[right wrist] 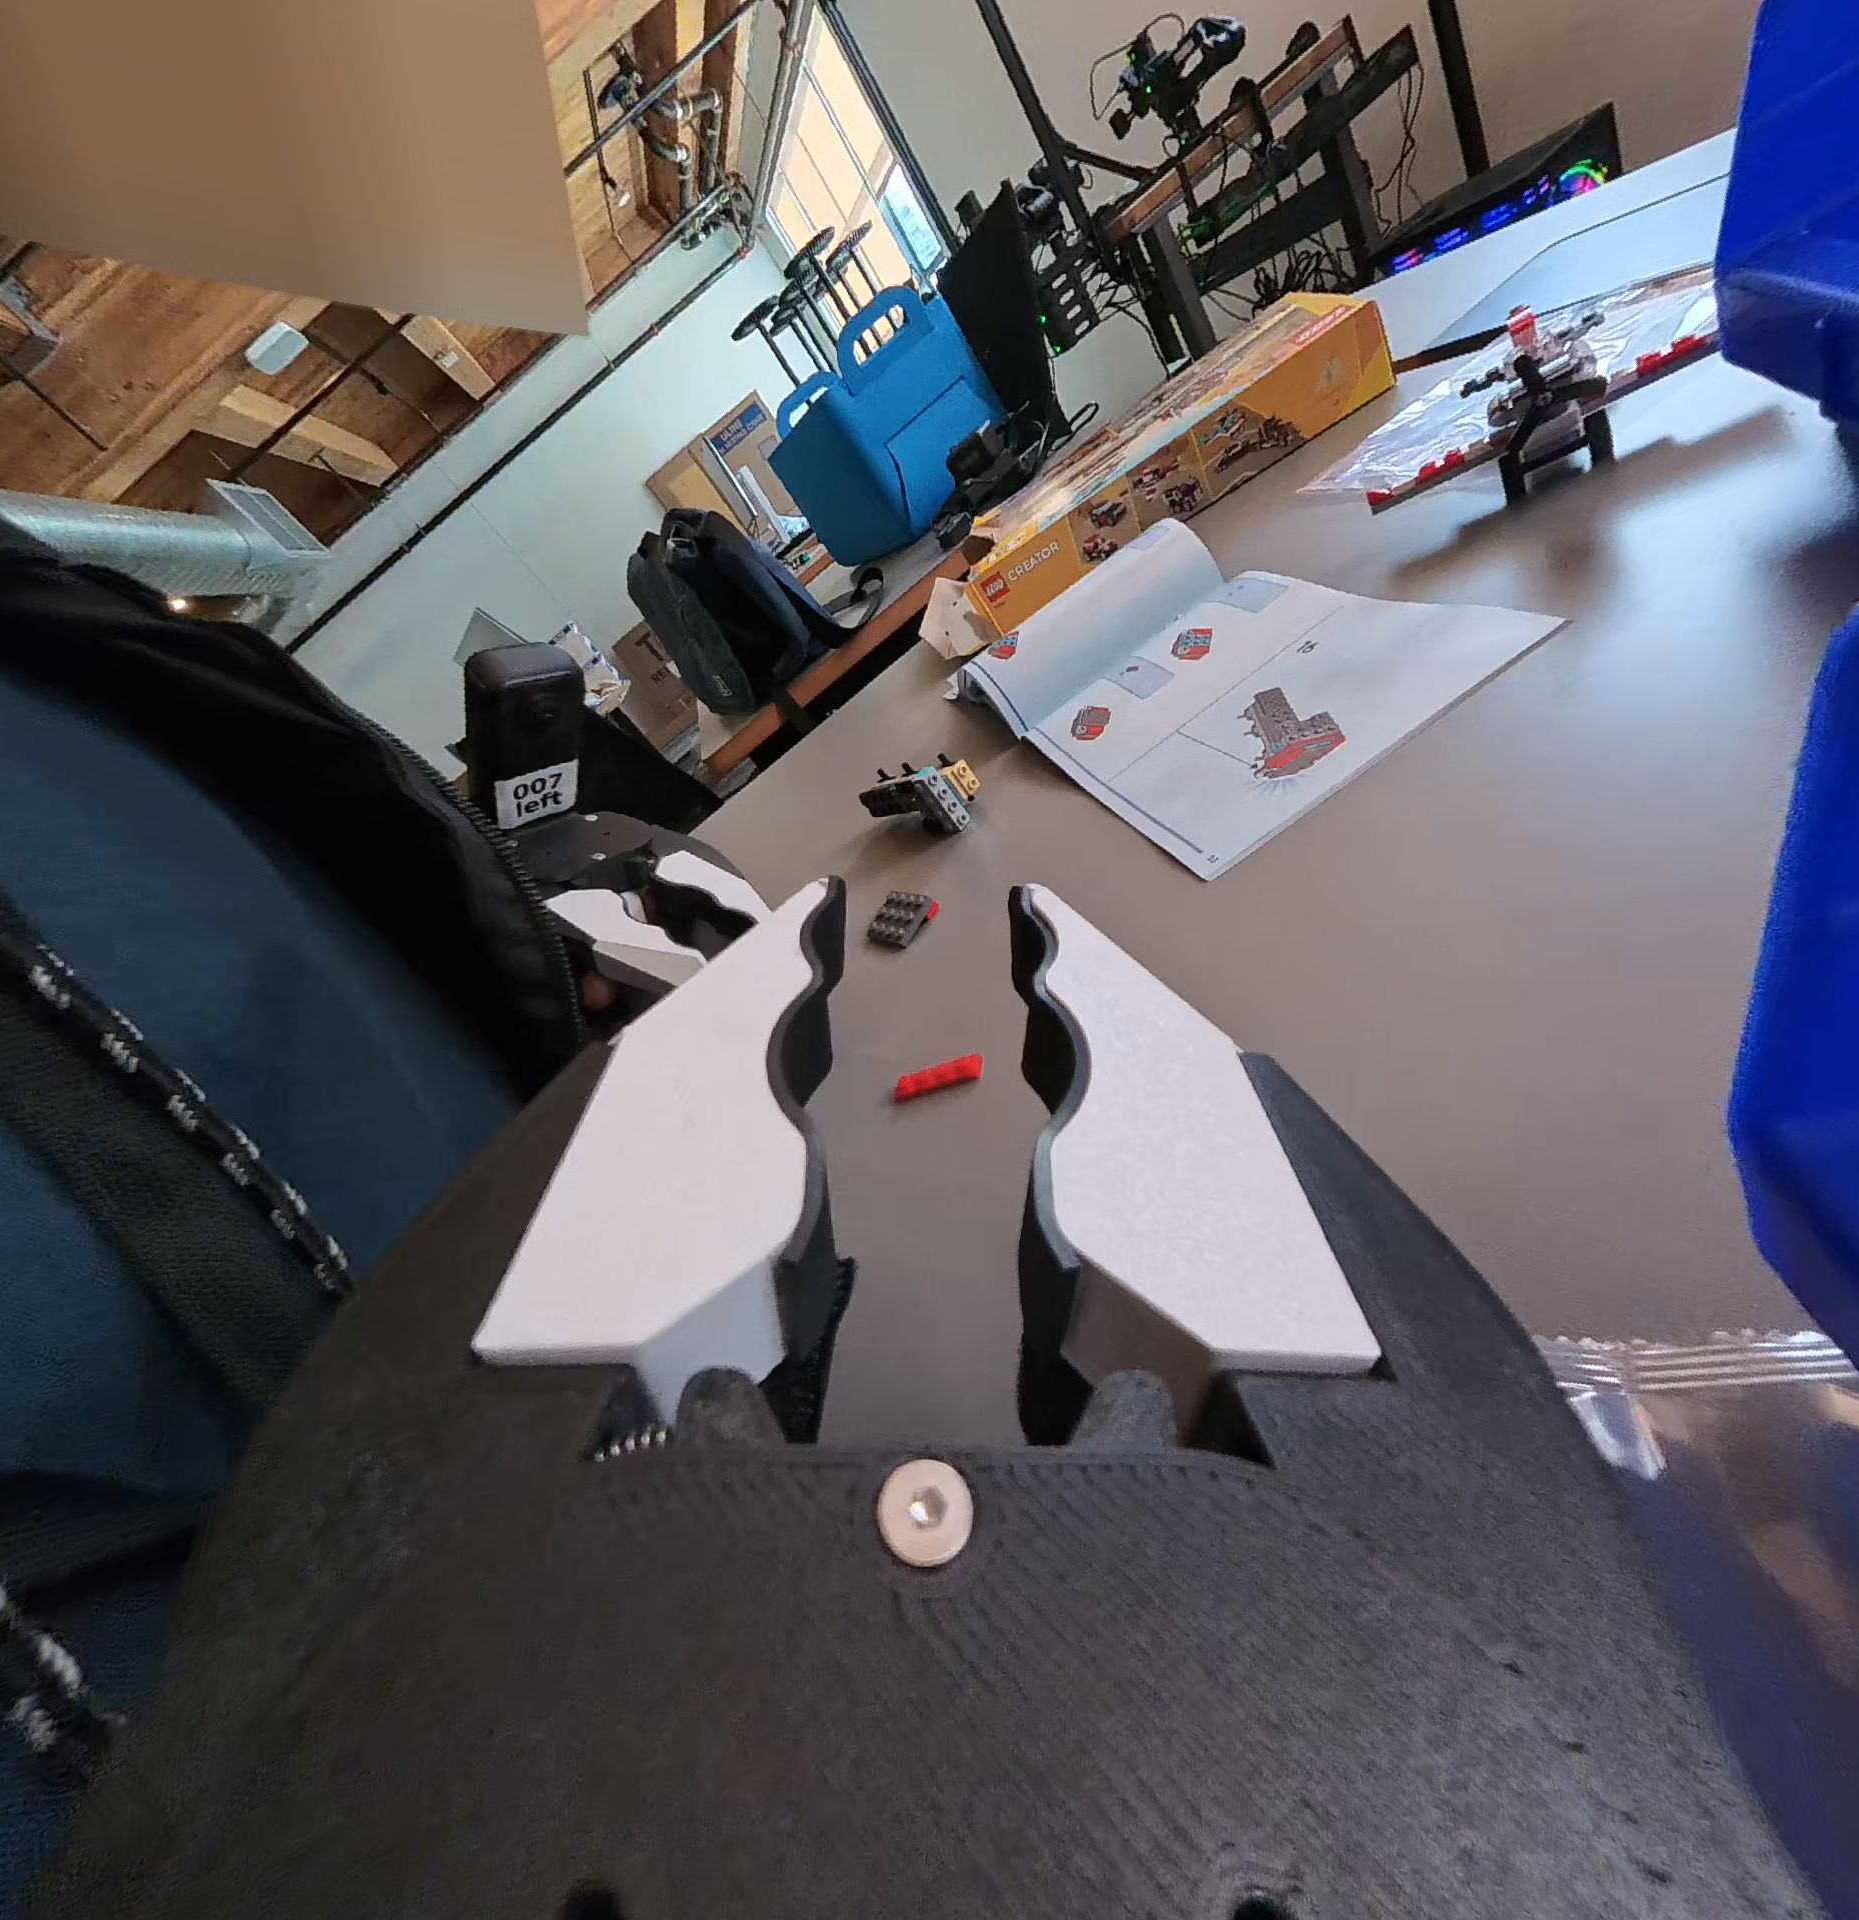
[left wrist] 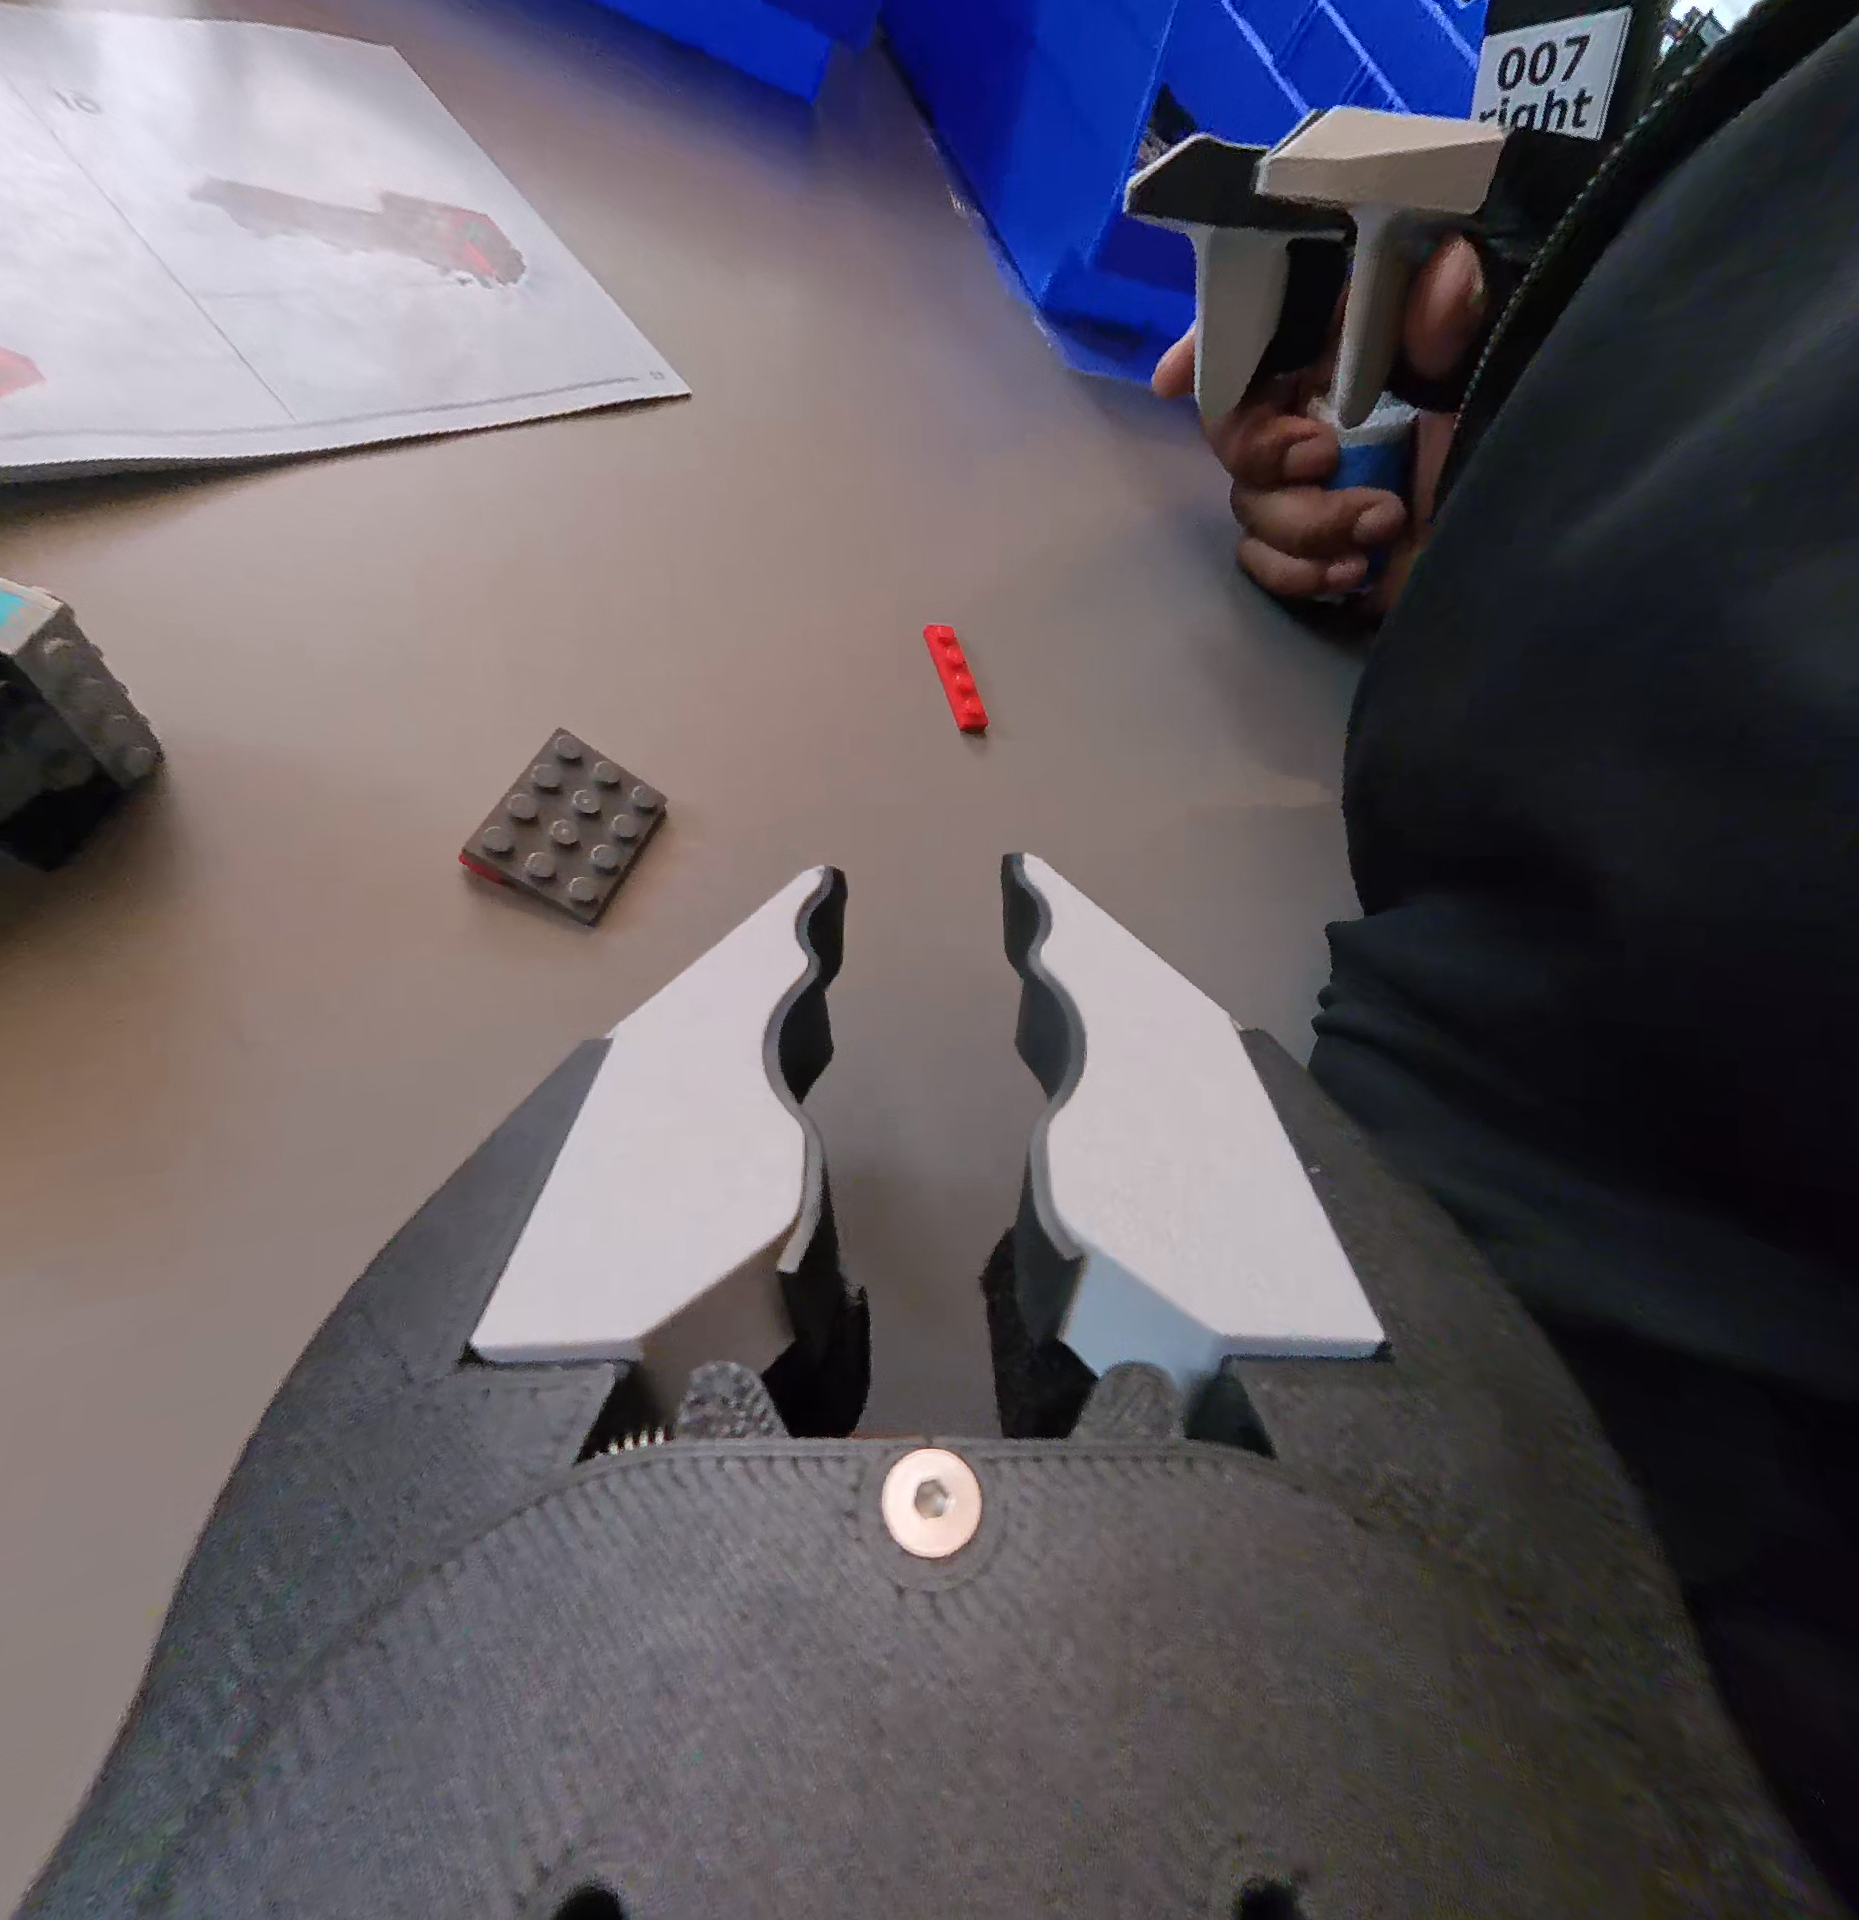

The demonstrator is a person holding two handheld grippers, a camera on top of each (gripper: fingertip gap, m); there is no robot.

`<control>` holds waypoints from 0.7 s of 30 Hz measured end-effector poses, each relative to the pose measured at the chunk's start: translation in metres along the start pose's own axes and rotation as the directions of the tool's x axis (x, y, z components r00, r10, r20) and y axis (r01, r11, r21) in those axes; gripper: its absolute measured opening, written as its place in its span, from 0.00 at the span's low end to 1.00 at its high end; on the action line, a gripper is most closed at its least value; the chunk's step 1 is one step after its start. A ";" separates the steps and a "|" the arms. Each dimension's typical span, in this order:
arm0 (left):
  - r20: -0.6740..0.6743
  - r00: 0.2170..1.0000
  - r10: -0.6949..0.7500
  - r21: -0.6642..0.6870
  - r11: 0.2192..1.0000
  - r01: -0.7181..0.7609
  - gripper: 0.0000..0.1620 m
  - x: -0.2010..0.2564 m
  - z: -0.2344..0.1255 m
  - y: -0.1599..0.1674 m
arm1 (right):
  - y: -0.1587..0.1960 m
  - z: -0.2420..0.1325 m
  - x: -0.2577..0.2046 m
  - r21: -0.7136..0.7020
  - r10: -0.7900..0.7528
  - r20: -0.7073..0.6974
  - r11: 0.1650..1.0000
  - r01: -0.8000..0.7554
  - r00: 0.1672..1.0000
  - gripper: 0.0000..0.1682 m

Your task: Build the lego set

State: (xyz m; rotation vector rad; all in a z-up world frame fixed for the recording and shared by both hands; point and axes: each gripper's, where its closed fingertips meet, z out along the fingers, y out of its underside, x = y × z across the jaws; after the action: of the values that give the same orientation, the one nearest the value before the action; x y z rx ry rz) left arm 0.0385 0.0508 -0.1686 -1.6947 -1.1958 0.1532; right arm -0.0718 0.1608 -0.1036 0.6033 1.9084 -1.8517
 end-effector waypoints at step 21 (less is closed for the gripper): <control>0.019 0.999 0.028 0.013 1.000 -0.029 0.18 0.001 -0.001 -0.001 | -0.003 -0.005 -0.002 0.034 -0.026 -0.012 0.999 0.026 1.000 0.17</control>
State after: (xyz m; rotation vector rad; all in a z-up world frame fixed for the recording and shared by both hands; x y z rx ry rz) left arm 0.0387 0.0509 -0.1666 -1.7029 -1.1823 0.1941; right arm -0.0718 0.1656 -0.0998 0.6040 1.9040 -1.9048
